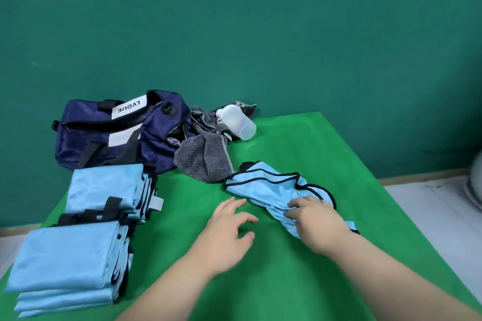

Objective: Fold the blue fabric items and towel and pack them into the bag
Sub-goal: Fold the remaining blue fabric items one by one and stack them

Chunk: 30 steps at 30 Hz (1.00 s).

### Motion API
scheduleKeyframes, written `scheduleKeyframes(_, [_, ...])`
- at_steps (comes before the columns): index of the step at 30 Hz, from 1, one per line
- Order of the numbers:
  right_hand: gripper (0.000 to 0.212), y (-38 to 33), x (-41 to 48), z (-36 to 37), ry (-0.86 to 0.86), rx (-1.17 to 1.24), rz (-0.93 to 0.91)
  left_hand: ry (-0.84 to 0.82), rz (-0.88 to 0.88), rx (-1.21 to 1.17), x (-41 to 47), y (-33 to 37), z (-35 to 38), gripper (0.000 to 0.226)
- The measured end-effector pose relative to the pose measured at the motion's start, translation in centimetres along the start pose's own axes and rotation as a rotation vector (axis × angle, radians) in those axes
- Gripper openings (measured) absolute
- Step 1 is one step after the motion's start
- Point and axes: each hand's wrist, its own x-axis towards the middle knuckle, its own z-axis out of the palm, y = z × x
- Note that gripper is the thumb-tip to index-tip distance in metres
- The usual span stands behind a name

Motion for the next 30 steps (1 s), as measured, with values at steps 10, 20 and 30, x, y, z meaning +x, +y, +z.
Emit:
scheduleKeyframes(10, [0.034, 2.3, -12.7, -0.5, 0.027, 0.26, -0.085, -0.031, -0.019, 0.123, -3.8, 4.6, 3.7, 0.05])
scheduleKeyframes(20, [0.043, 1.2, -9.0, -1.7, 0.213, 0.304, 0.098, 0.019, -0.182, 0.266, -4.0, 3.9, 4.0, 0.056])
scheduleKeyframes(30, [0.048, 2.2, -4.0, -1.8, 0.042, 0.233, 0.34, 0.014, -0.199, 0.301, -2.7, 2.5, 4.2, 0.06])
